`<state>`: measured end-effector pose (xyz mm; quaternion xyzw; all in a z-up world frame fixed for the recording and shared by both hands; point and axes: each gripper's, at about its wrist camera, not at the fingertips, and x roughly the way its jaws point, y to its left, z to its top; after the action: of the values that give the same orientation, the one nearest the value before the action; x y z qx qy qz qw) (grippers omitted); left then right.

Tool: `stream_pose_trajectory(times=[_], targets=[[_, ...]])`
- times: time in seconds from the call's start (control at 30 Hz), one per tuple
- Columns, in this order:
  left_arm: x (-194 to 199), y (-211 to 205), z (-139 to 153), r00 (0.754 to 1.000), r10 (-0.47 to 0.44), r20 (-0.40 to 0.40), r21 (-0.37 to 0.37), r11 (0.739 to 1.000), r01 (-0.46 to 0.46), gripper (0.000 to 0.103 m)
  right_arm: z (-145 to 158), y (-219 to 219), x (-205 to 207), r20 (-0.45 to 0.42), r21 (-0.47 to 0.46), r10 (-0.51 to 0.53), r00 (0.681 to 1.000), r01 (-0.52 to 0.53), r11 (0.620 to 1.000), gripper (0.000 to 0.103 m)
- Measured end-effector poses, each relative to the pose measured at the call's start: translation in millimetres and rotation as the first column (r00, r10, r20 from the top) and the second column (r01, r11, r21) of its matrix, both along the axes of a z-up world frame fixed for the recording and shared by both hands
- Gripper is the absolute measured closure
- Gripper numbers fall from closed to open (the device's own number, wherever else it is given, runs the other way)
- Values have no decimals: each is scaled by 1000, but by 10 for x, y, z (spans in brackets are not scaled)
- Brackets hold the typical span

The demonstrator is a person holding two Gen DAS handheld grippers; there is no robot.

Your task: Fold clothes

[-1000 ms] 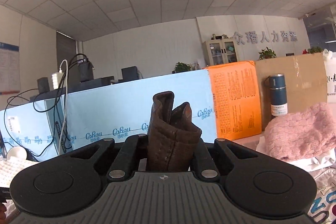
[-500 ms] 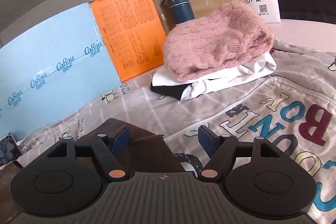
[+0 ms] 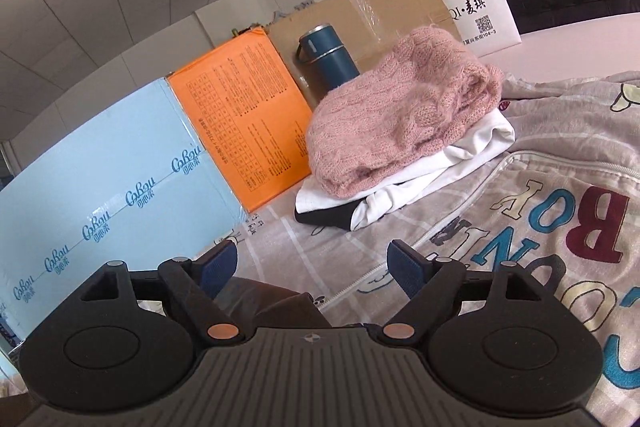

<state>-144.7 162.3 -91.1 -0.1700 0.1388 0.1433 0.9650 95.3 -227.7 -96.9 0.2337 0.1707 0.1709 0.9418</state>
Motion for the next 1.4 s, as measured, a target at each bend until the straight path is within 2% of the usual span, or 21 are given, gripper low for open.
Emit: stream_pose_trajectory(times=[0.03, 0.17, 0.27, 0.33, 0.37, 0.43, 0.5, 0.63, 0.73, 0.8, 0.83, 0.87, 0.93, 1.0, 1.03, 1.1, 1.17, 1.2, 1.23, 1.33, 1.4], targets=[[2, -5, -4, 1000, 11, -9, 12, 1000, -11, 91, 11, -3, -25, 22, 9, 10, 1000, -11, 1000, 21], [-113, -165, 71, 999, 0, 46, 108, 994, -5, 97, 105, 90, -173, 143, -14, 111, 983, -110, 994, 20], [-256, -392, 182, 990, -80, 116, 194, 979, 56, 98, 217, 233, -328, 242, -90, 271, 932, -256, 962, 13], [-360, -570, 262, 975, -154, 161, 258, 960, 109, 98, 306, 394, -441, 285, -195, 450, 846, -408, 892, 8], [-418, -654, 287, 965, -192, 177, 292, 947, 135, 98, 339, 514, -501, 289, -271, 555, 780, -490, 829, 6], [-536, -802, 304, 944, -263, 198, 350, 919, 183, 98, 405, 754, -622, 268, -419, 741, 616, -618, 665, 2], [-632, -932, 303, 925, -324, 197, 399, 888, 226, 99, 423, 1042, -771, 214, -598, 863, 457, -638, 486, 1], [-767, -1133, 280, 899, -414, 142, 444, 838, 316, 99, 409, 1398, -1063, 182, -841, 946, 267, -457, 291, 2], [-818, -1211, 238, 887, -450, 102, 454, 815, 361, 99, 424, 1471, -1118, 119, -852, 979, 166, -488, 187, 2], [-816, -1230, 207, 886, -455, 89, 453, 811, 371, 99, 433, 1519, -1154, 77, -856, 992, 97, -503, 116, 9], [-809, -1242, 191, 890, -449, 82, 459, 809, 366, 99, 427, 1542, -1173, 68, -855, 994, 89, -508, 104, 23], [-798, -1254, 174, 896, -437, 75, 468, 809, 355, 99, 422, 1565, -1192, 59, -853, 995, 81, -514, 92, 44], [-793, -1269, 138, 911, -406, 69, 478, 815, 327, 98, 413, 1590, -1216, 61, -850, 994, 92, -518, 100, 58], [-786, -1276, 123, 926, -371, 69, 494, 819, 291, 96, 397, 1617, -1225, 58, -847, 994, 97, -523, 101, 59], [-781, -1280, 117, 934, -352, 68, 503, 820, 273, 89, 386, 1650, -1221, 50, -845, 994, 98, -526, 94, 63], [-768, -1288, 115, 947, -315, 60, 521, 819, 239, 84, 358, 1722, -1218, 31, -847, 994, 110, -525, 84, 79], [-749, -1286, 109, 961, -271, 54, 547, 813, 199, 58, 323, 1735, -1211, 24, -845, 994, 103, -530, 75, 87], [-739, -1285, 105, 967, -251, 48, 562, 807, 182, 36, 315, 1739, -1215, 23, -842, 995, 95, -535, 71, 89], [-729, -1283, 101, 972, -232, 42, 577, 800, 166, 25, 307, 1742, -1218, 22, -840, 996, 87, -539, 66, 93], [-679, -1321, 84, 978, -208, 13, 650, 745, 150, 24, 302, 1732, -1251, 37, -845, 996, 77, -529, 72, 96], [-658, -1366, 68, 980, -199, -21, 697, 700, 157, 24, 376, 1678, -1278, 74, -841, 994, 79, -531, 105, 97]])
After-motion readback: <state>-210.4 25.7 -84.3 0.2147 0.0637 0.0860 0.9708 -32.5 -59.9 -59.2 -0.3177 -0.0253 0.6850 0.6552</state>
